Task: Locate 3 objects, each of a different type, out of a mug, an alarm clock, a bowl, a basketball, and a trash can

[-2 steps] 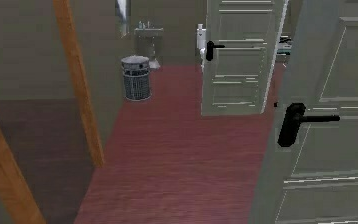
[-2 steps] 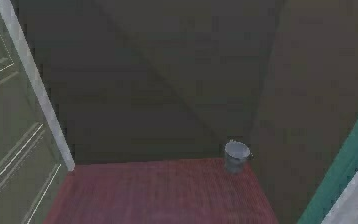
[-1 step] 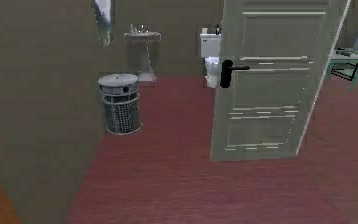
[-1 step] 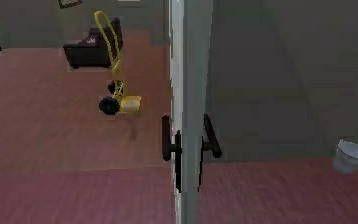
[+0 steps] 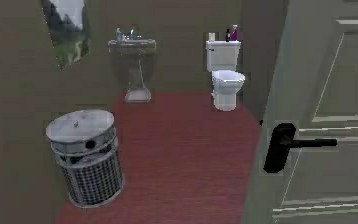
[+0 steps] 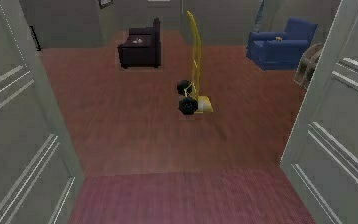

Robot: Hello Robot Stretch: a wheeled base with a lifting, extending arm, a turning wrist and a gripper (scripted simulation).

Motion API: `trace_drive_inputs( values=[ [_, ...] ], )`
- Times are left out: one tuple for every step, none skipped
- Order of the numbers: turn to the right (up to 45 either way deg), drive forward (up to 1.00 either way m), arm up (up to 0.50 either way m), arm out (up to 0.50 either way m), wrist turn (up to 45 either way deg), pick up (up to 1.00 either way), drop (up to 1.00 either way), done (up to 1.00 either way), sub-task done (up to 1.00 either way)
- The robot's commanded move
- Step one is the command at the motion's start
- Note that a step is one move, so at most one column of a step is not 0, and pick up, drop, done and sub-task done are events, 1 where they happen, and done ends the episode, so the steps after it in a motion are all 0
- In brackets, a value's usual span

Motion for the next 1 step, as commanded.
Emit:
trace_drive_inputs(
  values=[
    [0.0, 0.50, 0.00, 0.00, 0.0, 0.00, 0.00, 0.00, 0.00]
  ],
)
